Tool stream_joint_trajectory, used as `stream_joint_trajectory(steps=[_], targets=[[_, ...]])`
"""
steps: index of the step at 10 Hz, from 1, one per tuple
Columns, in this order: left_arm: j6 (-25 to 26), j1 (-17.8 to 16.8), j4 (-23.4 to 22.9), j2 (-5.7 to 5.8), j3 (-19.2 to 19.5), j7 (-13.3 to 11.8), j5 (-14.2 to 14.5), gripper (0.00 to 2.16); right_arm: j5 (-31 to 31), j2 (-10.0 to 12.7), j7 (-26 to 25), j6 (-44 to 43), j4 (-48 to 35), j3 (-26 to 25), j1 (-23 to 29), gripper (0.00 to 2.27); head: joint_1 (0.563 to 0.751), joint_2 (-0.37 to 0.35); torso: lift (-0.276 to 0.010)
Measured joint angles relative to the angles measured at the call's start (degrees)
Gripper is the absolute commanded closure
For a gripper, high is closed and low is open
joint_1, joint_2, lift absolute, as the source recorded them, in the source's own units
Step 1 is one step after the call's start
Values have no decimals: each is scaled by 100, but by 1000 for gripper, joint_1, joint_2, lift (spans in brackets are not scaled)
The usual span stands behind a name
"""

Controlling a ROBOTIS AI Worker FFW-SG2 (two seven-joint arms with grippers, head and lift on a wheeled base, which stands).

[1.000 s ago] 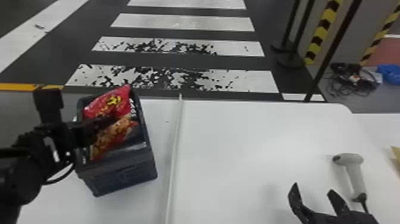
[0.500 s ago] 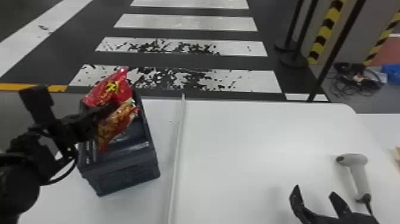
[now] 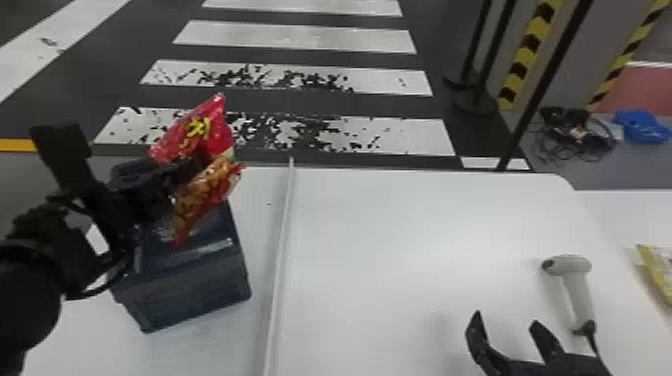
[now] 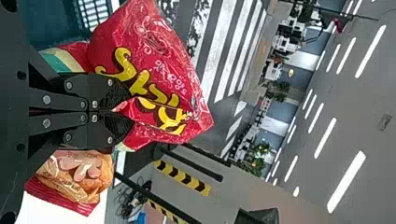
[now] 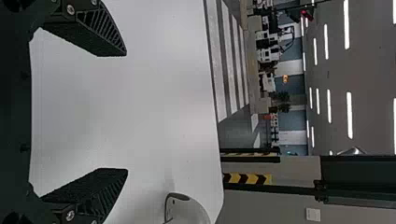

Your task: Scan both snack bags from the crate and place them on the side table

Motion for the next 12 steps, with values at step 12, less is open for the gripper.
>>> stream_joint_trajectory(steps=[12], targets=[[683, -76, -452, -617, -1779, -13, 44, 2142, -128, 97, -42, 171, -445, -603, 110, 117, 695, -350, -95]])
